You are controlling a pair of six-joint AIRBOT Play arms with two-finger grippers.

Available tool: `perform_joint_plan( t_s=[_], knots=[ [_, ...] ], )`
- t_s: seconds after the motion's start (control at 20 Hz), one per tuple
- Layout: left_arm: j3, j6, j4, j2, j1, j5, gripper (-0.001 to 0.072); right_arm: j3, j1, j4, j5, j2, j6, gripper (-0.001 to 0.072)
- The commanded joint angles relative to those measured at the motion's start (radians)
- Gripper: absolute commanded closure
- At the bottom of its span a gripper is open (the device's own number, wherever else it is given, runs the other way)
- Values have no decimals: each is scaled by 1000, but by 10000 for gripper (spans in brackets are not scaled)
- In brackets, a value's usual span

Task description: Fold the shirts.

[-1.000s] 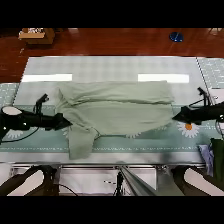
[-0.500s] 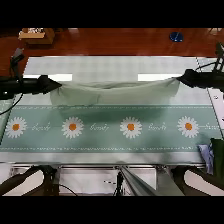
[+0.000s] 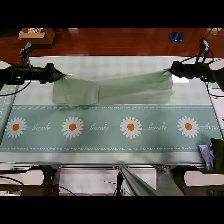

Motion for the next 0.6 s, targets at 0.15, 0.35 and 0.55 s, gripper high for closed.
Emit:
perform_joint_plan(
  t_s=[0.15,0.35,0.55],
  knots=[
    [93,-28,-13,-159,0,-14,675,15,4,-51,-23,-96,2,685],
    [93,-27,-13,-204,0,-22,459,15,4,-62,15,-124,2,684],
    [94,-28,-10,-194,34,-32,128,16,-12,-118,35,-95,-11,262]
  ],
)
